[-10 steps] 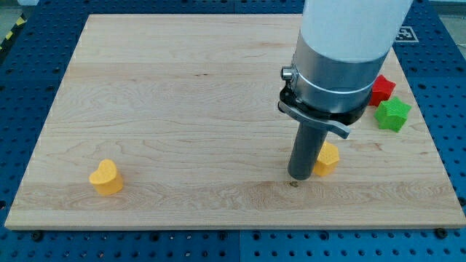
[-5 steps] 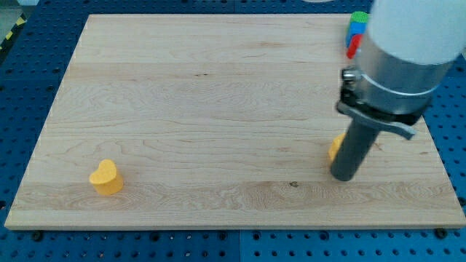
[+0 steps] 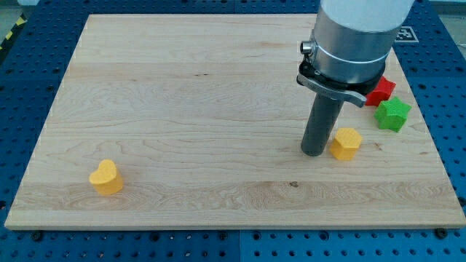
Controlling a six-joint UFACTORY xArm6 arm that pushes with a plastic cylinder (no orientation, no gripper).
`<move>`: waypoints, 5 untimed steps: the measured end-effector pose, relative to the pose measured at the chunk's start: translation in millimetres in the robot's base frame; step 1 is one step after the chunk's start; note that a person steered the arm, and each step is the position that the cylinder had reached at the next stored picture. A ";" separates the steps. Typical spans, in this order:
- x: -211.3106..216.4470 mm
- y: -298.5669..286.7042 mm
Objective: Push the yellow hexagon below the green star
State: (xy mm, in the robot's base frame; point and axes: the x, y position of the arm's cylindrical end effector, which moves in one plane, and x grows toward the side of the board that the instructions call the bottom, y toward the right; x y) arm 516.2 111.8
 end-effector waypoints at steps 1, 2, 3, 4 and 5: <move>0.0 13.9; 0.0 51.8; 0.3 88.7; 1.4 106.3; 2.0 93.4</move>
